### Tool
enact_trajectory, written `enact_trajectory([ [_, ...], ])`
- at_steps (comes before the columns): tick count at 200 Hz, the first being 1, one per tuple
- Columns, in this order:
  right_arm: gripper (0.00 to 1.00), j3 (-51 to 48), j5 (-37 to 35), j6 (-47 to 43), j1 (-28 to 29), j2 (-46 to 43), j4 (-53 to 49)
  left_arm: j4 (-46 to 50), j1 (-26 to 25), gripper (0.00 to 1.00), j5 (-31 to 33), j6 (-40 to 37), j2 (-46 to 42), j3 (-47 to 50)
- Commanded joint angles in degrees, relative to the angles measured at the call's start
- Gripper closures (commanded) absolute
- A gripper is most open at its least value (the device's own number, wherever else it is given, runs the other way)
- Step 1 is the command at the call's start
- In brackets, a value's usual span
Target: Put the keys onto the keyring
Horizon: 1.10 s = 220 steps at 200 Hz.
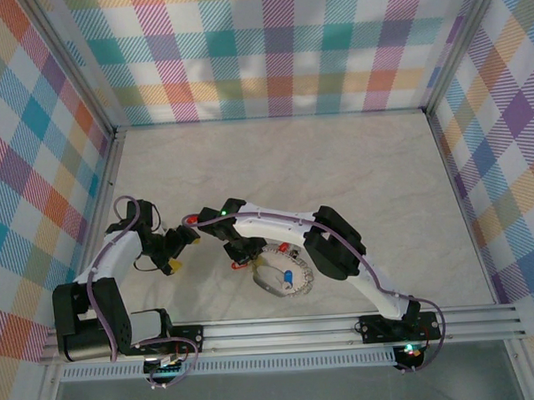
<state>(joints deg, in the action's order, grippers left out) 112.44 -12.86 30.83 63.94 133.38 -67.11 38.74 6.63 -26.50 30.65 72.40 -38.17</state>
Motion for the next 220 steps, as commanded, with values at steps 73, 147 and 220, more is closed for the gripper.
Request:
enact_trajectory([
  [73, 0.84, -0.51, 1.30, -1.19, 0.57, 1.88, -0.66, -0.52, 1.01, 0.15, -1.60, 0.17, 0.85, 0.92],
  [147, 1.00, -9.29, -2.57, -7.62, 0.75, -10.29, 10.16, -0.77, 1.01, 0.15, -4.92, -0.03, -0.40, -1.55],
  [220, 1.00, -44.13, 8.13, -38.16, 0.54, -41.92, 50.18, -14.79, -4.63, 0.24, -7.31, -4.40, -18.84, -3.11],
])
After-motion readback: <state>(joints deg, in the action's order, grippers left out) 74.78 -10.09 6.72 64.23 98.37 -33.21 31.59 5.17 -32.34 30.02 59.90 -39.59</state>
